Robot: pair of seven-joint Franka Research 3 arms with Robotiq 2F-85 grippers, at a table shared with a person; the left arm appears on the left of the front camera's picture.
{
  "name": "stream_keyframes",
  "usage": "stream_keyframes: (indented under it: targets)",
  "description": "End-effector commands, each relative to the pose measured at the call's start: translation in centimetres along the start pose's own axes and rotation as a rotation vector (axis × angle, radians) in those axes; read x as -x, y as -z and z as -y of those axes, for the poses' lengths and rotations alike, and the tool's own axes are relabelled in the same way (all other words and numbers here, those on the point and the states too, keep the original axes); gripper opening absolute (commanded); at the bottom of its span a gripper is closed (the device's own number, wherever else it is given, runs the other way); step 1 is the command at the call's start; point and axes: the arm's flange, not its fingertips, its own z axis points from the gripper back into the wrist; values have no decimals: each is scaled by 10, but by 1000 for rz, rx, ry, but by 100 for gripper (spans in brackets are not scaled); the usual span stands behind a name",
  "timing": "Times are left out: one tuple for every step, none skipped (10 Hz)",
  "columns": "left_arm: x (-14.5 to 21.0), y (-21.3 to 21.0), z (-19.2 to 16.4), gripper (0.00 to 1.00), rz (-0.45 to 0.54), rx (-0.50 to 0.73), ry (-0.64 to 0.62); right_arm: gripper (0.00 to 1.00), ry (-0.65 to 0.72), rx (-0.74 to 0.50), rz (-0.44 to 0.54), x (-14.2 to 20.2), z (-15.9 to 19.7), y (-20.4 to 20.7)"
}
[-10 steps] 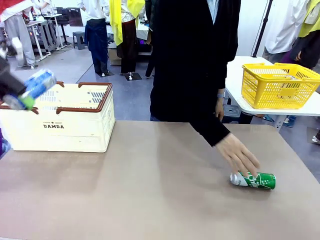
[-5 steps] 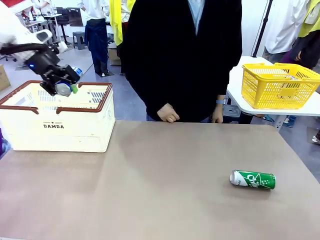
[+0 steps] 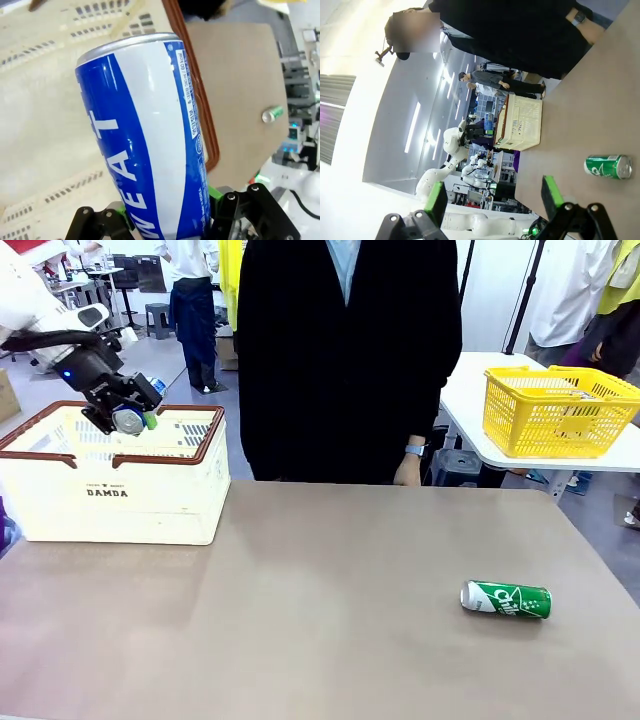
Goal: Place the drinks into the Shopping basket.
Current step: Pick up one drink and place it into the Shopping basket.
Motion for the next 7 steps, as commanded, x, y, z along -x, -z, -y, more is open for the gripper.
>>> stream_keyframes:
  targets:
    - [-18,27,-5,0,101,-95,-48,100,-26,-1,-8,1,-1,0]
    - [-24,41,-4,0,118,-151,-60,100,-26,-1,-8,1,-1,0]
    - [-27,54,-3,0,76,-177,-60,100,-26,-1,-8,1,-1,0]
    - [-26,64,-4,0,40,-196,-65,100,-26,-1,-8,1,-1,0]
    - [-24,72,-6,0,15,-218,-75,100,-26,-1,-8,1,-1,0]
    - [-23,76,-7,0,4,-232,-76,100,-26,-1,-8,1,-1,0]
    - [-22,88,-11,0,-29,-259,-90,100,-26,-1,-8,1,-1,0]
